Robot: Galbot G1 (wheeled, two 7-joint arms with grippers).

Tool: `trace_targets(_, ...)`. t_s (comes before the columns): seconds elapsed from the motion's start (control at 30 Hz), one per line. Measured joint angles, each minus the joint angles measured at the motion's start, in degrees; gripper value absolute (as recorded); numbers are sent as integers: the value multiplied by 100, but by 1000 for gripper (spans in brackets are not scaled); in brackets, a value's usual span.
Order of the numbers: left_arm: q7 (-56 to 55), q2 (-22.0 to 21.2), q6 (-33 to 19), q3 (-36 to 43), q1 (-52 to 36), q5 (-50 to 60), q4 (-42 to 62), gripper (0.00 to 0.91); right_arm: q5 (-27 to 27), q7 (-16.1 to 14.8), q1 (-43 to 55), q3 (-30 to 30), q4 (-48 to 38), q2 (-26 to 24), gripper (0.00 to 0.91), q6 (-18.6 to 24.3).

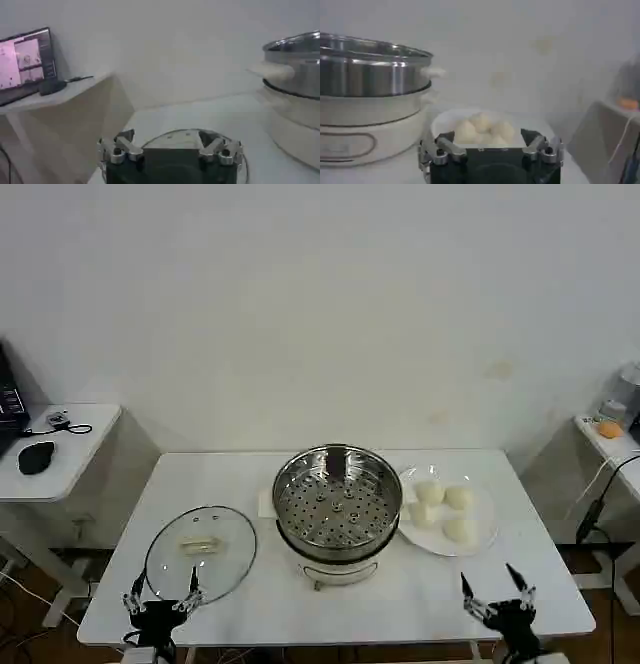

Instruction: Take steamed baozi put them in steamer then cover it.

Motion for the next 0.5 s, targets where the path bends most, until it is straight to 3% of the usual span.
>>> trace_targets(0.2,478,-38,158,-134,-216,38,-18,907,-396,-501,503,243,-197,-793,907,-577)
trace_targets(0.5,1035,-25,121,-367,-356,325,73,907,-1115,-1915,1725,42,-873,-2404,907,-1046)
